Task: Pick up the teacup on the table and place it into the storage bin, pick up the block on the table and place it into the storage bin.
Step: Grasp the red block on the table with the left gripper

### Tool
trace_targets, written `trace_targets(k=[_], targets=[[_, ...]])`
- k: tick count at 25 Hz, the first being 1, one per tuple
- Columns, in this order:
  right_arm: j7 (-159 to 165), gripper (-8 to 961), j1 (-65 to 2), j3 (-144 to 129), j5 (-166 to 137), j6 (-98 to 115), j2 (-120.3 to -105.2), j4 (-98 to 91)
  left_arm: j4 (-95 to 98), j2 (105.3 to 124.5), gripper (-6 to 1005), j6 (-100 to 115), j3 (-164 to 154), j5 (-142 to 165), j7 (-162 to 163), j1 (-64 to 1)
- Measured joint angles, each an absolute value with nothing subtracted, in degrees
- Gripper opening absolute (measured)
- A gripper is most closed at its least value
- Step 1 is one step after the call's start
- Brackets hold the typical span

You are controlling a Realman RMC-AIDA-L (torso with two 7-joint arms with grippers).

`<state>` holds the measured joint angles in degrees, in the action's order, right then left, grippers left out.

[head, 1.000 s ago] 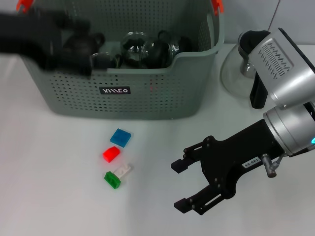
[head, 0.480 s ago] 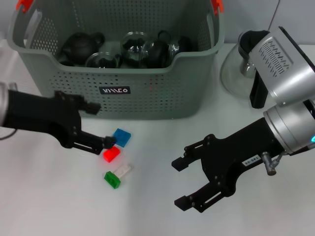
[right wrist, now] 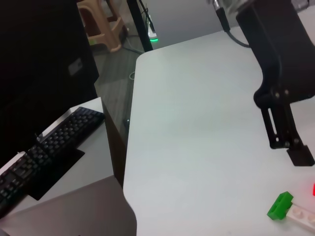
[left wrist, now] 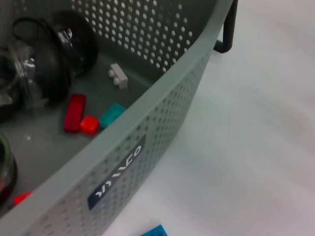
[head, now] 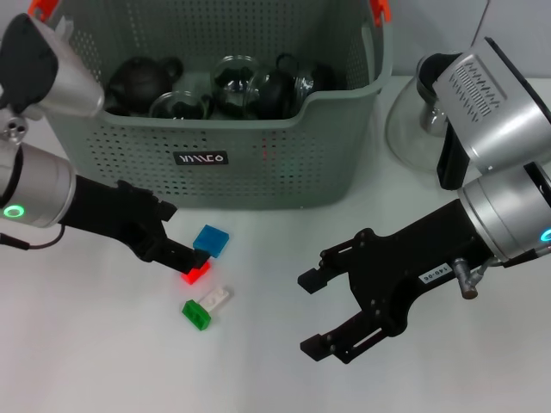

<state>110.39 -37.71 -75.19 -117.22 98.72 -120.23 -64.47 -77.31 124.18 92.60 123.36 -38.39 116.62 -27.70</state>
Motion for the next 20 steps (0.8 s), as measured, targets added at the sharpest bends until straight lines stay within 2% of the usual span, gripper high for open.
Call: trace_targets(k=[20], targets=[[109.4,881,-37.5,-74.8,-119.9,98.8,-119.71,-64.2,-77.4,124.36,930,88.5,109.9,-32.4,125.7,-28.2]])
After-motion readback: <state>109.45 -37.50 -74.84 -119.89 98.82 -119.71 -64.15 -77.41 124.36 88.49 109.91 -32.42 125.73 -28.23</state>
